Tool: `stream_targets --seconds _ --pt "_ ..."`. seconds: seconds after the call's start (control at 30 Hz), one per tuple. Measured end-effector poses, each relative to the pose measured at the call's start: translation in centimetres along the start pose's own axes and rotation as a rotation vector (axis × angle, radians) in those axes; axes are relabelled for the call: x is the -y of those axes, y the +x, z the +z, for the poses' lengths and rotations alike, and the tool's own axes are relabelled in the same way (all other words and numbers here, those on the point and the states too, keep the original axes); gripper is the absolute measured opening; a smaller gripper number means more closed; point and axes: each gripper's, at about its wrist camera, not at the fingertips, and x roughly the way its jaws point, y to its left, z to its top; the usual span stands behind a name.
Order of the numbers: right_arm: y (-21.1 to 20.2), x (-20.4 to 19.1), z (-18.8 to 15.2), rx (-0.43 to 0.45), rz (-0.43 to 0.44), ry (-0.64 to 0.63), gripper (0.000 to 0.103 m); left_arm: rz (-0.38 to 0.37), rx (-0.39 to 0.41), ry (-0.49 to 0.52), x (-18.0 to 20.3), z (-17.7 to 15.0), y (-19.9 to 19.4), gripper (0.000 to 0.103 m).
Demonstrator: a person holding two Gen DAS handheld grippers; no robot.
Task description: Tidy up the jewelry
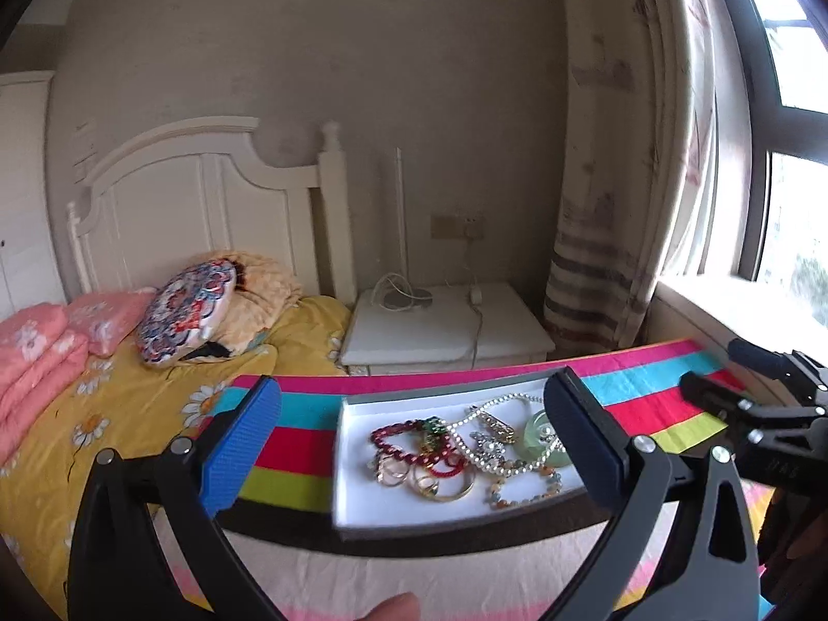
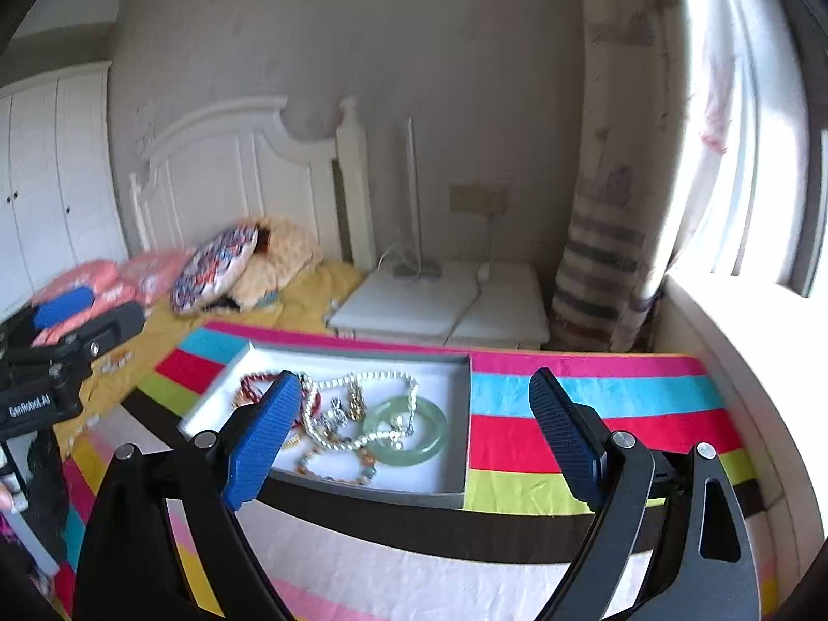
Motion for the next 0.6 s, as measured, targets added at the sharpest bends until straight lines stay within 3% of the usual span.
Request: stream_targets --seconds 0.13,0.23,0.6 --pt "-2.3 -1.3 -0.8 0.022 -0.017 0.035 0.086 0.038 0.007 0.009 -0.6 -1.8 -2.6 0.101" --pt "-2.8 -2.3 -2.5 0.004 -0.027 0.047 0.086 0.021 -0.018 0.004 -1.0 -3.9 -3.2 0.101" --pt "1.2 -4.4 -7.0 -0.089 -0.026 0.029 0.086 0.000 -0.134 -0.075 -2.6 -10.0 1.2 0.101"
